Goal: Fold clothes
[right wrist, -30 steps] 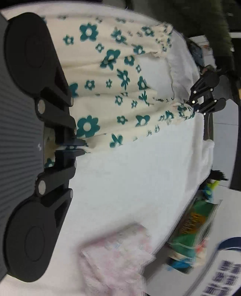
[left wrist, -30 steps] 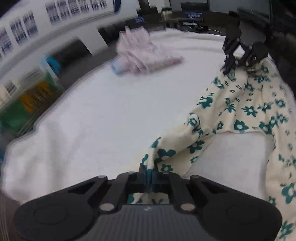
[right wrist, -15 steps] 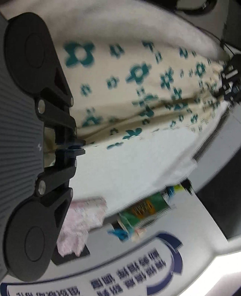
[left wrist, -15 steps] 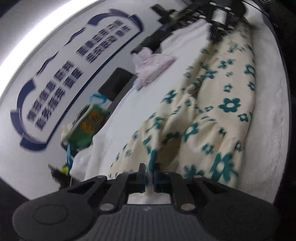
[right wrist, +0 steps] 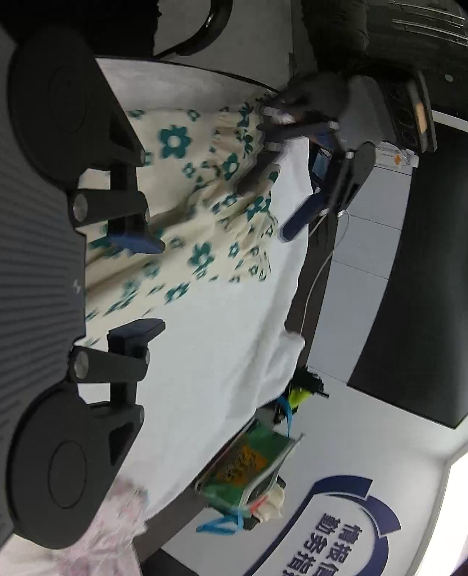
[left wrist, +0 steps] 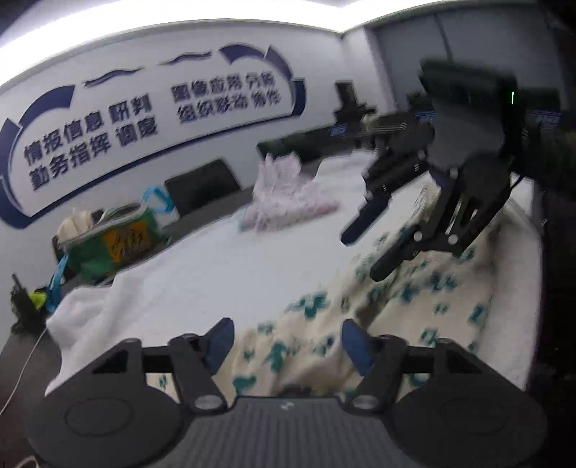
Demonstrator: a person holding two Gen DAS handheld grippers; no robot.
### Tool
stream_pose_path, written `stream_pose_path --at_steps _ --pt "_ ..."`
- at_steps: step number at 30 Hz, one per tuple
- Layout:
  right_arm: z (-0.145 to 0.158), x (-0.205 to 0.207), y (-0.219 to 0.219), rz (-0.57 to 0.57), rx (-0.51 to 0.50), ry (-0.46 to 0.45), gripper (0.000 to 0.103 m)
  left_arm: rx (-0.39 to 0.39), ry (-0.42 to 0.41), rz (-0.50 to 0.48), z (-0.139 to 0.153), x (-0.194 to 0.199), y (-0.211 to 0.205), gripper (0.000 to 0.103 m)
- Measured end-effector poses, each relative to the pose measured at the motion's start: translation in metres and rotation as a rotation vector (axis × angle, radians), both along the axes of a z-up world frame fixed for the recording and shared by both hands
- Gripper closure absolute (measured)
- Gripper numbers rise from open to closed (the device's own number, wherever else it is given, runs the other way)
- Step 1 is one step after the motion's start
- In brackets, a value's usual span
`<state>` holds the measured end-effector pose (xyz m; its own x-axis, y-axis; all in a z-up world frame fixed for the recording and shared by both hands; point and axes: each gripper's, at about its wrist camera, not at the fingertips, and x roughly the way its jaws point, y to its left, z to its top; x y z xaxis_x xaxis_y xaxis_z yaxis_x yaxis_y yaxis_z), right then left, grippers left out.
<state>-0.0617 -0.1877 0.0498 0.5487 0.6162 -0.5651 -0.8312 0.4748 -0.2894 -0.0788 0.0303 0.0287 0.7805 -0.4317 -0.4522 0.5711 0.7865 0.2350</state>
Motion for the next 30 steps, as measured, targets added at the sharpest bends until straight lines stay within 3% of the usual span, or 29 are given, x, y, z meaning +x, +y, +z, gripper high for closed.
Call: stream_pose_path --at_steps 1,4,6,7,8,12,16,18,19,20,22,25,27,28,29,30 --pt "-0.001 0.007 0.006 -0.008 0.001 0.021 0.053 0.012 0.008 0.008 -0.005 0.002 -0.003 0.103" --pt "-0.01 0.029 0.031 -0.086 -0.025 0.112 0.052 0.056 -0.082 0.083 -0.011 -0.008 -0.007 0.102" --pt "-0.015 0.029 0.043 -0.115 -0.048 0.089 0.073 0.115 -0.17 0.115 -0.013 -0.022 -0.012 0.102" --pt "-0.018 0.026 0.049 -0.13 -0.055 0.062 0.098 0.145 -0.214 0.131 -0.014 -0.029 -0.014 0.102" --pt "-0.02 0.022 0.054 -0.165 -0.065 0.024 0.099 0.158 -0.233 0.14 -0.015 -0.034 -0.014 0.103" --pt "-0.032 -0.013 0.064 -0.164 -0.174 -0.175 0.1 0.146 -0.2 0.15 -0.018 -0.043 -0.003 0.103" --pt "-0.042 -0.033 0.063 -0.12 -0.26 -0.156 0.096 0.134 -0.167 0.16 -0.021 -0.053 0.009 0.097" --pt "-0.026 -0.037 0.053 -0.132 -0.213 -0.115 0.092 0.128 -0.151 0.166 -0.023 -0.058 0.015 0.095" --pt "-0.016 -0.037 0.048 -0.134 -0.155 -0.08 0.085 0.125 -0.142 0.168 -0.024 -0.06 0.017 0.09" --pt "-0.003 -0.034 0.041 -0.137 -0.08 -0.048 0.073 0.102 -0.137 0.177 -0.021 -0.063 0.022 0.083" --pt "0.009 -0.032 0.036 -0.143 0.025 -0.017 0.053 0.015 -0.129 0.206 -0.008 -0.071 0.036 0.077" --pt "0.004 -0.024 0.054 -0.114 0.035 -0.006 0.053 -0.123 -0.131 0.314 0.01 -0.076 0.046 0.075" --pt "-0.01 -0.014 0.073 -0.108 0.012 0.03 0.061 -0.21 -0.134 0.368 0.016 -0.079 0.045 0.074" --pt "-0.018 -0.009 0.081 -0.111 0.011 0.068 0.081 -0.244 -0.134 0.381 0.017 -0.082 0.042 0.069" --pt "-0.025 -0.003 0.089 -0.121 0.019 0.119 0.093 -0.265 -0.134 0.386 0.016 -0.085 0.039 0.06" --pt "-0.027 -0.004 0.092 -0.122 0.019 0.126 0.093 -0.278 -0.137 0.392 0.014 -0.087 0.035 0.055"
